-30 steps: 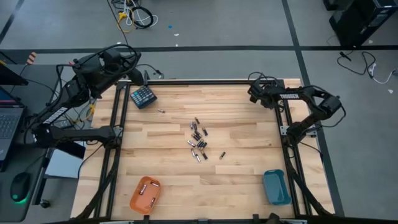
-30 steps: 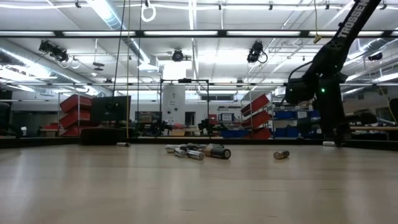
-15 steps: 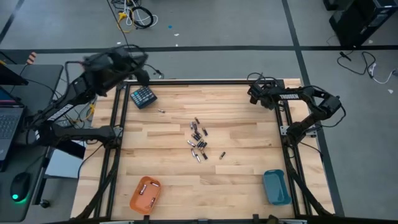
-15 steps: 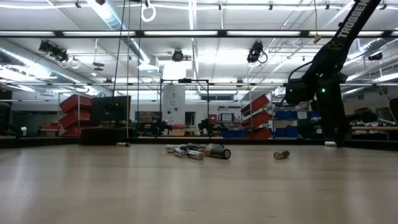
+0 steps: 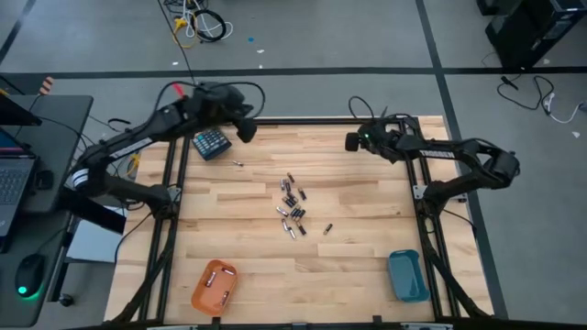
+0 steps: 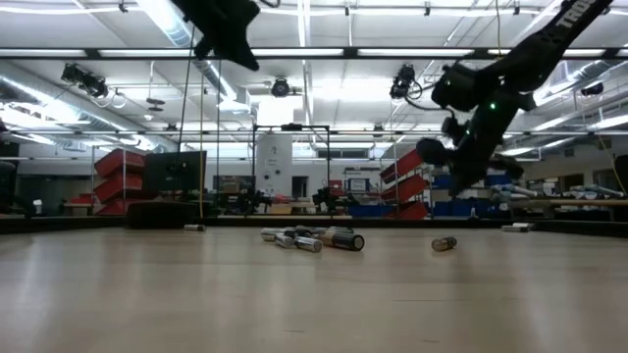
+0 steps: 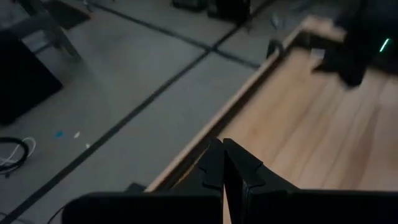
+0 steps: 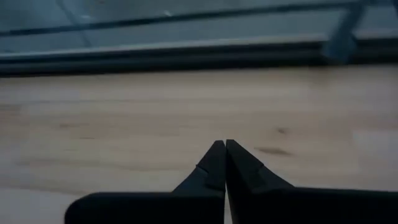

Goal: Sort batteries
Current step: Put the silver battery into the orange bin

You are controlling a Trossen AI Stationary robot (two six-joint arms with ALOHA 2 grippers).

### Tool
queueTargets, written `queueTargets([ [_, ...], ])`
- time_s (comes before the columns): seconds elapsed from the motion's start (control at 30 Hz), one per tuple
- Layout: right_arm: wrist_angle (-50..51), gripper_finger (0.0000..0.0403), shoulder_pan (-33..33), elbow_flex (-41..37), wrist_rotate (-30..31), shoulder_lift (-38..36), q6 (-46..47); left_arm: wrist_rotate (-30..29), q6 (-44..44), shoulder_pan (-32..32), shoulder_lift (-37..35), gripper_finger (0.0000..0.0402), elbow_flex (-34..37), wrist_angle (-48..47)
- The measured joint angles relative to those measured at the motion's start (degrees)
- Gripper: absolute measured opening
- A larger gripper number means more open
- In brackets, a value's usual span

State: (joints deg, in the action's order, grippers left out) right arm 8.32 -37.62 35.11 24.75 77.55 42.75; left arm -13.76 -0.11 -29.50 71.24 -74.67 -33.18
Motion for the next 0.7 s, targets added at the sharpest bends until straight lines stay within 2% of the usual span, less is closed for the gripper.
queueTargets([
  [0.1, -2.0, 0.0000, 1.5, 0.0, 0.0, -1.4, -3.2, 0.7, 3.1, 0.0, 1.4, 0.0000, 0.0, -4.7],
  [0.23, -3.6, 0.0000, 2.8, 0.0, 0.0, -2.8, -7.0, 4.6, 4.5, 0.1, 2.4, 0.0000, 0.0, -12.8],
  [0.37, -3.5, 0.0000, 2.8, 0.0, -0.4, -3.6, -8.5, 3.0, 4.6, 0.2, 2.3, 0.0000, 0.0, -14.3],
  [0.47, -2.9, 0.0000, 2.5, 0.0, 0.3, -3.7, -7.2, 0.9, 4.6, 0.1, 2.3, 0.0000, 0.0, -13.2],
  [0.57, 0.4, 0.0000, 0.4, 0.1, 2.3, -3.4, -2.1, -0.8, 4.6, 0.2, 2.3, 0.0000, 0.0, -12.9],
  [0.7, 9.1, 0.0000, -3.4, 0.1, -1.6, -2.4, 0.6, -1.2, 6.3, 0.1, 2.3, 0.0000, 0.0, -13.4],
])
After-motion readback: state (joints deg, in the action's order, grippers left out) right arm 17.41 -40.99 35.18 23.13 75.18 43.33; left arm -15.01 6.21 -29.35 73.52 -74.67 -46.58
